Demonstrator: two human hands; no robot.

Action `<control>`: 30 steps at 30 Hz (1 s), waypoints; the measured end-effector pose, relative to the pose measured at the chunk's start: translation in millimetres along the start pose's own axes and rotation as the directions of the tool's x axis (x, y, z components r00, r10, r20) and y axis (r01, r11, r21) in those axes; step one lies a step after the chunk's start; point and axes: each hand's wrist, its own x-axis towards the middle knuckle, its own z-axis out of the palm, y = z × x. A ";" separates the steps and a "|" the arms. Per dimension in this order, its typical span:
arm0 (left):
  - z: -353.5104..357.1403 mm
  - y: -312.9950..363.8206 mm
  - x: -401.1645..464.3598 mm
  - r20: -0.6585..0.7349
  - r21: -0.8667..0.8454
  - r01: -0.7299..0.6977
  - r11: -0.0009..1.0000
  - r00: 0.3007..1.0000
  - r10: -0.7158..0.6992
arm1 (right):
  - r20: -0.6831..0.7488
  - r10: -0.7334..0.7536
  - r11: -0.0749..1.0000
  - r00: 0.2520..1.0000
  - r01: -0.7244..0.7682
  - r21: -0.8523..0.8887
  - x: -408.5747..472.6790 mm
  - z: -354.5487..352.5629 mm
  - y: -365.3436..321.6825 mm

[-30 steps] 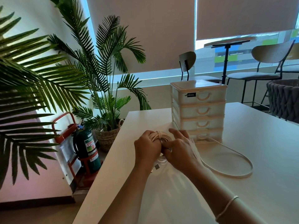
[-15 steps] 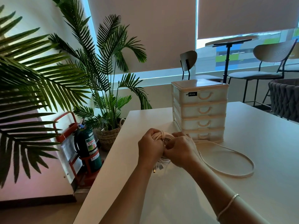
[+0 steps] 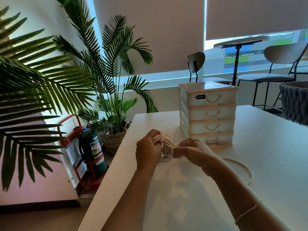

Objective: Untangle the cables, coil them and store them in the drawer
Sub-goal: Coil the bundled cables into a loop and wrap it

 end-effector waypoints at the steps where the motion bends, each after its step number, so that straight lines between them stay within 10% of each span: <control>1: 0.8 0.5 -0.8 0.000 0.017 -0.018 1.000 1.000 0.018 | -0.015 0.028 0.998 0.999 -0.029 -0.058 0.0 -1.1 -0.5; 13: 4.9 -0.9 -2.5 -0.120 0.206 -0.168 0.964 0.973 0.195 | -0.034 -0.112 0.978 0.993 0.116 0.174 -2.7 16.1 -0.5; 19: 2.6 -2.1 0.4 -0.167 0.115 -0.112 0.987 0.977 0.130 | 0.320 -0.063 0.751 0.945 -0.166 0.639 -4.6 7.5 -0.6; 23: 0.6 -7.7 0.9 -0.154 0.133 -0.098 0.986 0.981 0.119 | 0.550 0.006 0.780 0.835 -0.348 0.521 -6.1 -4.3 3.1; 30: -5.2 -18.3 8.3 -0.209 0.036 0.043 0.998 0.977 -0.034 | 0.533 -0.236 0.841 0.813 -0.104 0.531 1.4 -20.6 25.7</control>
